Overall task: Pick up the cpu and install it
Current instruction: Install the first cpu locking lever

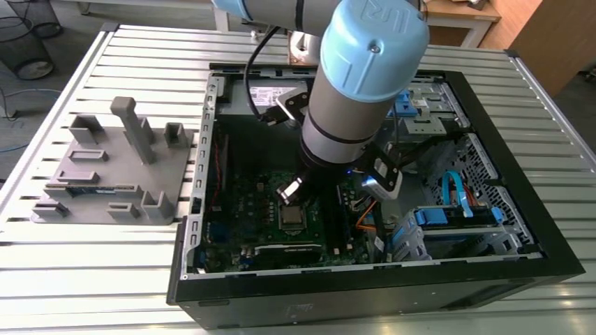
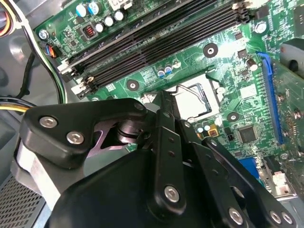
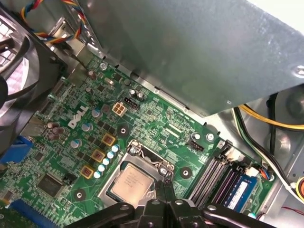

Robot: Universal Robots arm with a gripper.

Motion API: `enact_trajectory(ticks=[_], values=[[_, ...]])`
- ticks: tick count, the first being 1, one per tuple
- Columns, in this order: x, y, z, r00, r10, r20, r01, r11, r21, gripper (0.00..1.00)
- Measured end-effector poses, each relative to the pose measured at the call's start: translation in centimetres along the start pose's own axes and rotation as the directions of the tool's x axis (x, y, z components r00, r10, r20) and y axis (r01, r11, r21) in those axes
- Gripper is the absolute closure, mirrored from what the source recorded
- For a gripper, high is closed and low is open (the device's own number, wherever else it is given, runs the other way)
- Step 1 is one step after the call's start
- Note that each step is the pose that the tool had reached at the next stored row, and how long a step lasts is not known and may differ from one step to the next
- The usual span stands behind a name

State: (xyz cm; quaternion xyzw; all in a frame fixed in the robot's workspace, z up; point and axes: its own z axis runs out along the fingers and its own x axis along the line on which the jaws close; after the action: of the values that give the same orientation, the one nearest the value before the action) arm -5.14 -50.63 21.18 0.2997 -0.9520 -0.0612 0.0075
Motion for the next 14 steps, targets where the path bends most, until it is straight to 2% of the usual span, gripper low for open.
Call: enact_trajectory(ticks=[4,14], values=[[-0.07,-0.06,0.0,1.0,0.003,-0.0028,-0.003,1.0,0.0044,0.89],[0.1,-0.36,0.34,1.0,0.007,-0.0041,-0.007,0.9999,0.0073,0.89]])
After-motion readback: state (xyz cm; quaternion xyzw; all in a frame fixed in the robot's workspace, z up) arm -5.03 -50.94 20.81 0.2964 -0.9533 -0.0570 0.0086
